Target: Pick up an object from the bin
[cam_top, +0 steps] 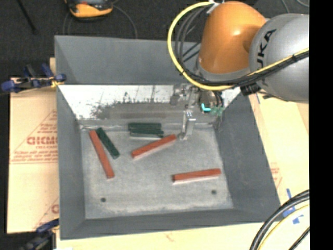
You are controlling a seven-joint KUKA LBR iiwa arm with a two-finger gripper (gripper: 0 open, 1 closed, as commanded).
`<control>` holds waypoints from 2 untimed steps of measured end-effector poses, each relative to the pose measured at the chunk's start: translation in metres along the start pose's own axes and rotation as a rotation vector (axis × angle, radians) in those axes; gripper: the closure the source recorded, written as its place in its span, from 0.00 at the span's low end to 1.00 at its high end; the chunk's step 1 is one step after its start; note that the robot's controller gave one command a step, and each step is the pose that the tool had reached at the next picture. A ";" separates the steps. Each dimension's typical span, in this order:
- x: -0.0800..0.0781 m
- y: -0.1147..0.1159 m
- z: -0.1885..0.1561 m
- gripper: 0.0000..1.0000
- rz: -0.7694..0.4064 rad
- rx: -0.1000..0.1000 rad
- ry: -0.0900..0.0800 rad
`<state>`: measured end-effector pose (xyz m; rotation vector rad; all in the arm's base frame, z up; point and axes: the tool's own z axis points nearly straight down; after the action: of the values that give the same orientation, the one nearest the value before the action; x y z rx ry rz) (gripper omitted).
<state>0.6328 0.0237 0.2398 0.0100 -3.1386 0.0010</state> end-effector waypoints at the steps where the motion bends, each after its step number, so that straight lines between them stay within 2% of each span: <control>1: -0.001 0.000 -0.005 0.00 0.000 0.000 -0.009; 2: -0.006 -0.011 0.037 0.00 0.045 -0.002 -0.017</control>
Offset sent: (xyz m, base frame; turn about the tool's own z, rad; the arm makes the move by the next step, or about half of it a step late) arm 0.0101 -0.0386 -0.1386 0.1386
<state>0.6392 0.0123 0.2024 -0.0607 -3.1546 -0.0019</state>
